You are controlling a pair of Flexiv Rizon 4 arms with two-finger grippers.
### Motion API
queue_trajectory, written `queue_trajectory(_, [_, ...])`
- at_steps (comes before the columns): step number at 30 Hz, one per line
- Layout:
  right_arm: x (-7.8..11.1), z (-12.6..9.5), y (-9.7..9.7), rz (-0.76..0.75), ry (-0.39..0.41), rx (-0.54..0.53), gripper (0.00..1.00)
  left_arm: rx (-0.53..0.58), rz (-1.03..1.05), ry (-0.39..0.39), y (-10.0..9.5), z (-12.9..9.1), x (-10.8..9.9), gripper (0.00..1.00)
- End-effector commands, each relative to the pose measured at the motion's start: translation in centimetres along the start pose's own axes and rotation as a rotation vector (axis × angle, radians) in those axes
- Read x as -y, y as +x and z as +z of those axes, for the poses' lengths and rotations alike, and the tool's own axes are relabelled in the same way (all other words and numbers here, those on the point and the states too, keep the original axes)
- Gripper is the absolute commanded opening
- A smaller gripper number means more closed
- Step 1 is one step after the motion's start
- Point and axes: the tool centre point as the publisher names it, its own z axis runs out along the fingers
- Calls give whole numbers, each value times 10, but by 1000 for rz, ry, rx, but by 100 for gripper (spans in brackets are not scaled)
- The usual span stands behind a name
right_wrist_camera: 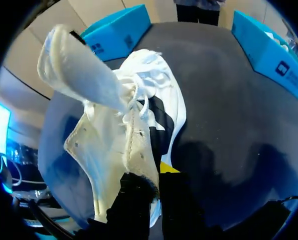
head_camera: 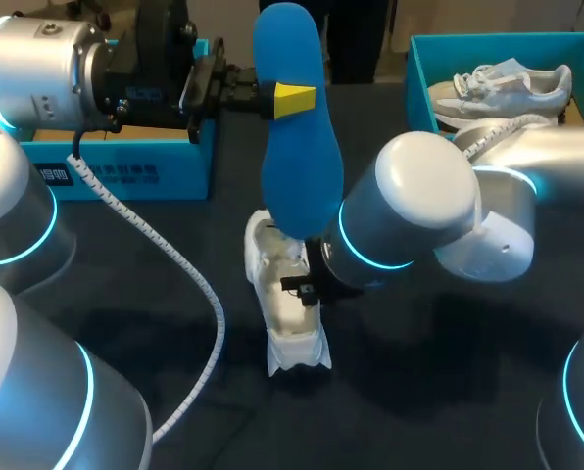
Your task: Take the shoe out of the shoebox, open the shoe tongue, remove and reinsert the insole, then place the shoe into the shoebox
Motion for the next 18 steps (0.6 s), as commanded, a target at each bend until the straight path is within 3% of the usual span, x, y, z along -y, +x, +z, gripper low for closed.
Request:
queue_trajectory(1, [3, 7, -6, 28, 6, -12, 0, 0, 1, 3, -1, 2, -1, 0])
queue_trajectory(12, [2, 18, -14, 57, 0, -34, 0, 0, 1, 3, -1, 2, -1, 0])
queue_trajectory(13, [1, 17, -14, 58, -1, -35, 13, 0, 1, 3, -1, 2, -1, 0])
queue_trajectory(15, [-1, 12, -13, 60, -9, -37, 100, 0, 1, 3, -1, 2, -1, 0])
queue_trajectory(18, [-3, 3, -13, 54, -25, -73, 100, 0, 1, 3, -1, 2, -1, 0])
